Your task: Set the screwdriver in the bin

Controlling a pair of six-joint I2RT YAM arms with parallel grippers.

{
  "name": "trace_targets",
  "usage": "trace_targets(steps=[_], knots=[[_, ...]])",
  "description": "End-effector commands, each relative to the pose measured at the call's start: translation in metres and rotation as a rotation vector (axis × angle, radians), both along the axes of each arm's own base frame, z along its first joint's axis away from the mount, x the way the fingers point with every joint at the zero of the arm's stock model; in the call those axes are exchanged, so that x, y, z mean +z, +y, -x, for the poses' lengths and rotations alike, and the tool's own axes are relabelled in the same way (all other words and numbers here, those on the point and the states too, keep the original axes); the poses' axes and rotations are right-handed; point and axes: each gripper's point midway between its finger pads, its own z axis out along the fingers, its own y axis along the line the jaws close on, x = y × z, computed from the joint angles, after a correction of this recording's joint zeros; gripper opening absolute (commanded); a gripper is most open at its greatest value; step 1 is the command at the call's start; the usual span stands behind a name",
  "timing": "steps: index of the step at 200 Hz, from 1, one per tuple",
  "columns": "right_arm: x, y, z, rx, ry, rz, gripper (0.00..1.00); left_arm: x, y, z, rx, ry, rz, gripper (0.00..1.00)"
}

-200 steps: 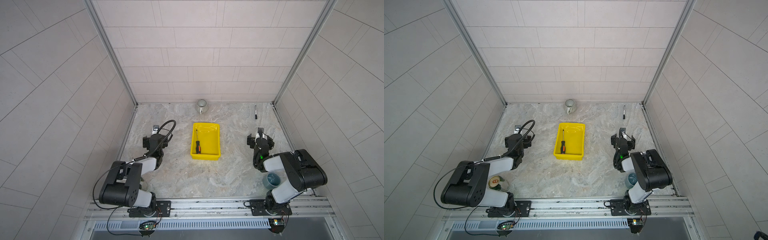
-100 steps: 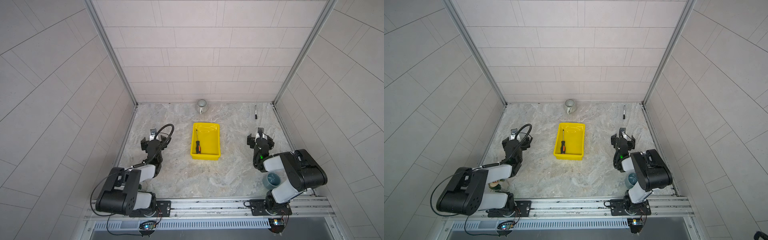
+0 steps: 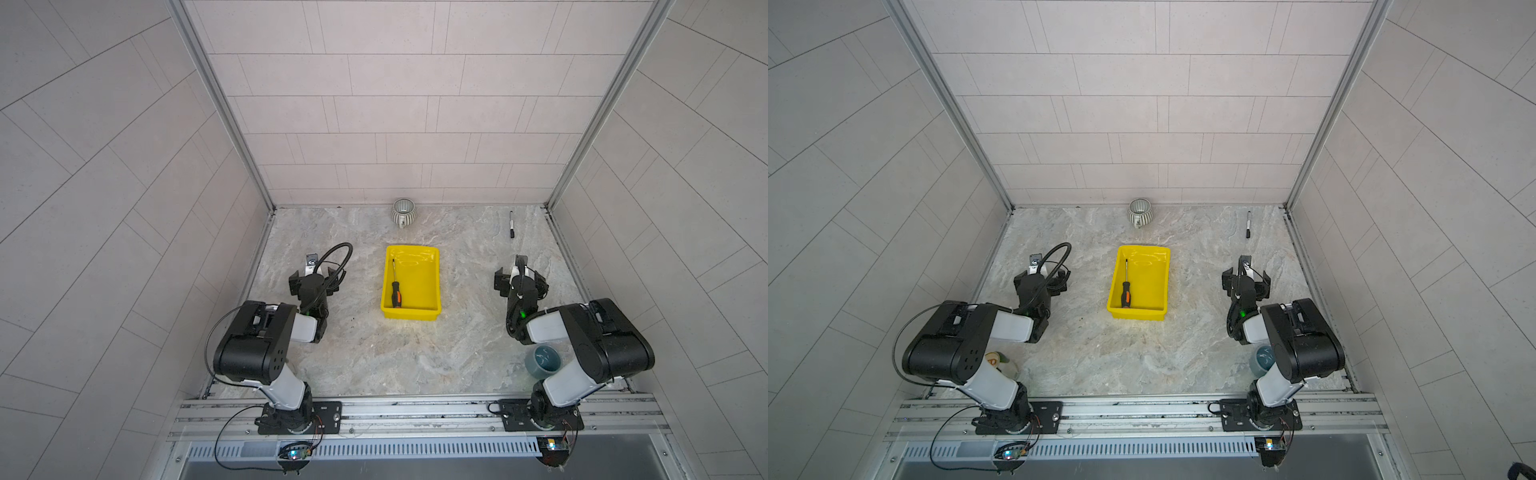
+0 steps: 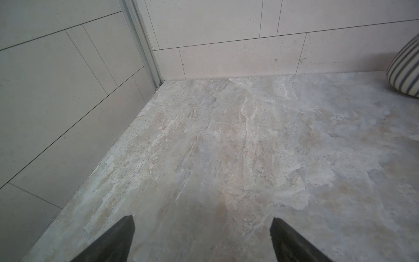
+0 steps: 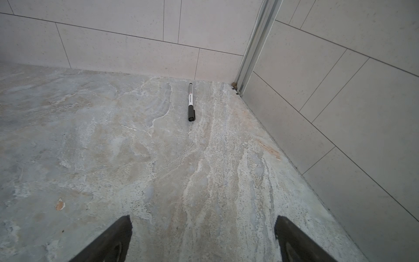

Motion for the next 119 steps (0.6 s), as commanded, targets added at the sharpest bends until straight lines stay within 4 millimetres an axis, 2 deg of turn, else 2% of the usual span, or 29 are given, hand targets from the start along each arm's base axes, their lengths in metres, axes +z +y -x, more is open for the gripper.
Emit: trace_targets(steps=[1,119], knots=[[0.0033,0.0013,-0.0024,0.006,-0.011,0.005,0.99,-0.0067,0.0011,-0.0004,-0.018,0.035,0.052,1.0],[0.0015,0.0006,-0.0045,0.023,-0.002,-0.013,0.99,-0.0039,0.0008,0.001,-0.017,0.025,0.045,1.0]])
